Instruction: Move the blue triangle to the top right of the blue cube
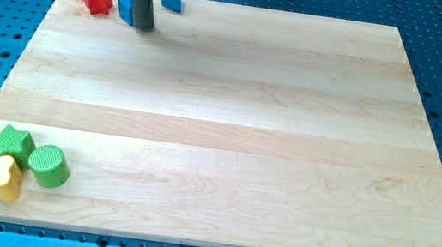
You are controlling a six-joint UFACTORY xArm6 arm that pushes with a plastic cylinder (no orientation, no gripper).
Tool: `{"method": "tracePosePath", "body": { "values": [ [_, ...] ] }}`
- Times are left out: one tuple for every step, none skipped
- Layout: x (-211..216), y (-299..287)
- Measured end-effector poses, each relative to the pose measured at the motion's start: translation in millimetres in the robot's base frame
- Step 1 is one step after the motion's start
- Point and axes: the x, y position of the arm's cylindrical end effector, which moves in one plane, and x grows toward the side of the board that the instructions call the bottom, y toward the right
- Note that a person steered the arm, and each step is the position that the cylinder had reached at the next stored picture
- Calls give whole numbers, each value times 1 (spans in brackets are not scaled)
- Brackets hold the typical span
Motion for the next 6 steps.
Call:
{"method": "tracePosePath", "body": {
  "values": [
    [5, 30],
    [-47, 72],
    [-66, 77],
    [-68, 73],
    [-68, 66],
    [-68, 46]
  ]
}}
